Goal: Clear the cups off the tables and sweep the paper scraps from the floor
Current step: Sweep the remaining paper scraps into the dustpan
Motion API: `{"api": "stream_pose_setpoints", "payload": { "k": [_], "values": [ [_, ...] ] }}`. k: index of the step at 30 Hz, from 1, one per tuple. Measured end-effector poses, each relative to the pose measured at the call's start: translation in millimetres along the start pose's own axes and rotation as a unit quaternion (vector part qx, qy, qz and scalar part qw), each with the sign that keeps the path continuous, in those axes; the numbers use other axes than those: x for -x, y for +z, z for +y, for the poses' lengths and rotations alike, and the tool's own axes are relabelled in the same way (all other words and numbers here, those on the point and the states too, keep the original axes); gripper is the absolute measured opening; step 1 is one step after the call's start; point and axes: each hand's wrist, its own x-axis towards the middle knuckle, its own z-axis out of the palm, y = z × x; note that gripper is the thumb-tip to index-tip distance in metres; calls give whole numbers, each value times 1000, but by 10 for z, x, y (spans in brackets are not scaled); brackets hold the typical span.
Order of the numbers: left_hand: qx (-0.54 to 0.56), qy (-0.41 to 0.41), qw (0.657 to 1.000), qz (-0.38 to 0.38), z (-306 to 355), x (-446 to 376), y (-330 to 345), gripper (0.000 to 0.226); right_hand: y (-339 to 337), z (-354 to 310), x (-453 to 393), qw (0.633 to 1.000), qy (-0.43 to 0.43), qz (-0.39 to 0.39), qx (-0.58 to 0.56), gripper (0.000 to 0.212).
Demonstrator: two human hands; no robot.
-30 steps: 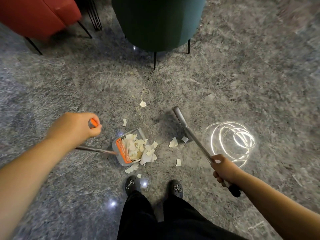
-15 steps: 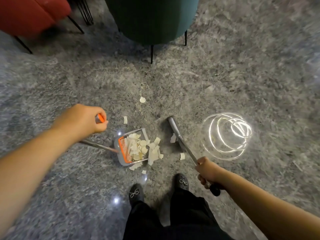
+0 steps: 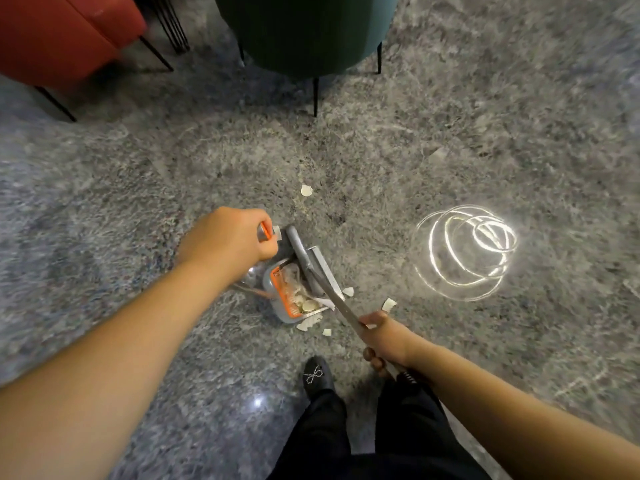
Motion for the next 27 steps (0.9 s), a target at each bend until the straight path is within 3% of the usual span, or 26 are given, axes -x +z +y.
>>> {"api": "stream_pose_setpoints", "payload": {
  "k": [3, 13, 20, 27],
  "values": [
    [-17, 6, 1000, 17, -30, 50, -15, 19, 86, 42, 107, 998, 1, 2, -68, 27],
    [7, -13, 999, 31, -427, 510, -130, 18, -82, 295, 553, 990, -5, 63, -130, 29],
    [12, -29, 997, 68, -476, 954, -198, 20, -378, 491, 698, 983, -17, 107, -146, 25],
    [-19, -39, 998, 53, -476, 1294, -371, 13, -525, 911, 779, 981, -3, 143, -129, 28]
  ]
}}
